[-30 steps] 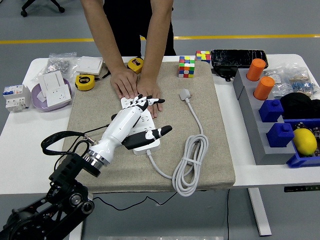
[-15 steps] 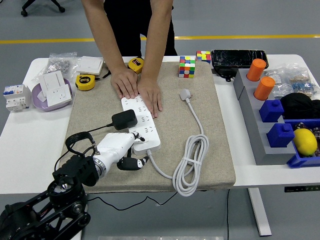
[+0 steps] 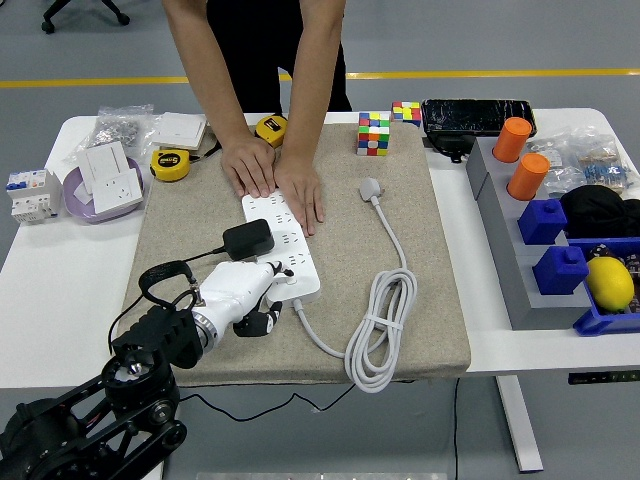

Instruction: Pick up the plug,place it near the board,insert it into the board,press the button

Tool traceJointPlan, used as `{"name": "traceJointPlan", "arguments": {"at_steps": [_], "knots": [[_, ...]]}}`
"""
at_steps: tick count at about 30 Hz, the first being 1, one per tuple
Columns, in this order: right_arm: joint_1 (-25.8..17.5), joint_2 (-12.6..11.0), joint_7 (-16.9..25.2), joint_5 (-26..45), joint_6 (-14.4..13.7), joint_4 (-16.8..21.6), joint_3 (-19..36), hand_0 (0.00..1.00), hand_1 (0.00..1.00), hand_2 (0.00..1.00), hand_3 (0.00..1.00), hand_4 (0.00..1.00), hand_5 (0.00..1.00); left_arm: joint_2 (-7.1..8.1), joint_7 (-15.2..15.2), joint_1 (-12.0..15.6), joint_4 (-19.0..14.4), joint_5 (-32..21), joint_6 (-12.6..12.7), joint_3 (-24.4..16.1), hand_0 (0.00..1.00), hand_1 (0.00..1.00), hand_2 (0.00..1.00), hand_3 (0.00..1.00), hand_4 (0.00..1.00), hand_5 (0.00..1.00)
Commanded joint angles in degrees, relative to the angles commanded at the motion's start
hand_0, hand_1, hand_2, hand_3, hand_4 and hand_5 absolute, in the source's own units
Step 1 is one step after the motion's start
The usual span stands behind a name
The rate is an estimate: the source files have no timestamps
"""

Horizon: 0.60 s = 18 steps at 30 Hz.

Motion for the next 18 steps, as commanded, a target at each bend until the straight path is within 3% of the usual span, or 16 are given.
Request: {"name": "traceJointPlan", "arguments": {"at_steps": [11,18], "knots": [[-0.03,0.01,-0.07,-0.35,0.00,0.00,0.43,0.788,0.695,0.706,0.748,0.998,0.982,-0.11,-0.10,-0.31,1.53,0.39,-1.23,0.34,0.157,0.054,0.153,0.853,0.458,0.127],[0.07,0.00,0.00,-0.11,-0.04,0.00,0.30,0.787,0.694,0.706,0.748,0.998,0.984,0.04,-0.35,-0.50,2.74,0.82,-3.95,0.84,0.159,0.052,0.151,0.800,0.446,0.118]]}}
